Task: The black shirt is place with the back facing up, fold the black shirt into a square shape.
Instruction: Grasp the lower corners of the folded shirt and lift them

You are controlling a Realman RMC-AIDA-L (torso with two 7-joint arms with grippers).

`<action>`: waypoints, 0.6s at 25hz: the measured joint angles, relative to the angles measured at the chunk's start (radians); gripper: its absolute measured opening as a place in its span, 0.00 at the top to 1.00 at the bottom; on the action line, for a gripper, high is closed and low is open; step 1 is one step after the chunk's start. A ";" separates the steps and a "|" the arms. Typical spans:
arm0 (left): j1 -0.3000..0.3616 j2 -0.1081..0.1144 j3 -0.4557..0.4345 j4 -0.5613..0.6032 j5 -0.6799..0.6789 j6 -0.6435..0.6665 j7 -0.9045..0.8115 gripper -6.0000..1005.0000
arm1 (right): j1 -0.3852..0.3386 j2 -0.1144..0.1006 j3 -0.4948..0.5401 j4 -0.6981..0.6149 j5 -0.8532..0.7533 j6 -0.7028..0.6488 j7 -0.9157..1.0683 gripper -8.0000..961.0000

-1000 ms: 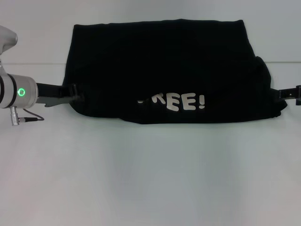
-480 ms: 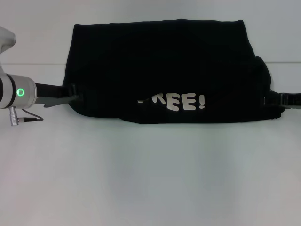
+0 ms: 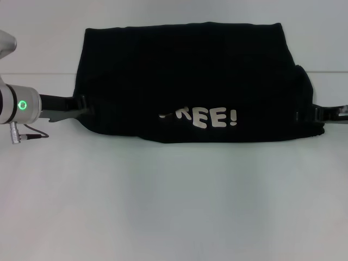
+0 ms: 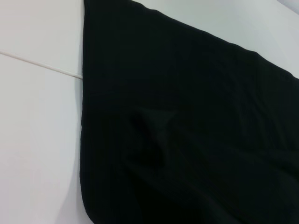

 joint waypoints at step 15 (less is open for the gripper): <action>0.003 0.000 0.000 0.001 -0.001 -0.003 0.000 0.99 | 0.034 0.022 0.002 0.016 0.002 -0.007 -0.015 0.14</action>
